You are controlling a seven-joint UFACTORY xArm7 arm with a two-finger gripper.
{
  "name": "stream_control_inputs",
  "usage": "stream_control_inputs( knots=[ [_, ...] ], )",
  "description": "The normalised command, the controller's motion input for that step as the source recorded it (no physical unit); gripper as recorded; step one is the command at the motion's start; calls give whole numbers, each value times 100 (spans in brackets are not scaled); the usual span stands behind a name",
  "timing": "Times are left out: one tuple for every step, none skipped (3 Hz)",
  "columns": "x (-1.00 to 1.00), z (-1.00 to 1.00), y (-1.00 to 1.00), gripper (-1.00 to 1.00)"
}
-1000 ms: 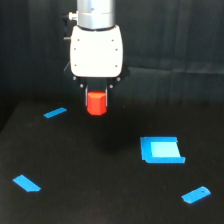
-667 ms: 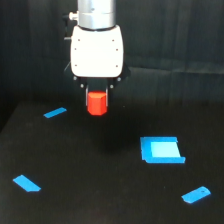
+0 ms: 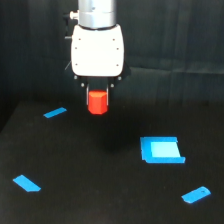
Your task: Pick up the red object from the table
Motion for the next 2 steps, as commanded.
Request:
stream_control_inputs(
  knots=[
    [1,6,4,-100],
    [9,-1,-1,-98]
  ],
)
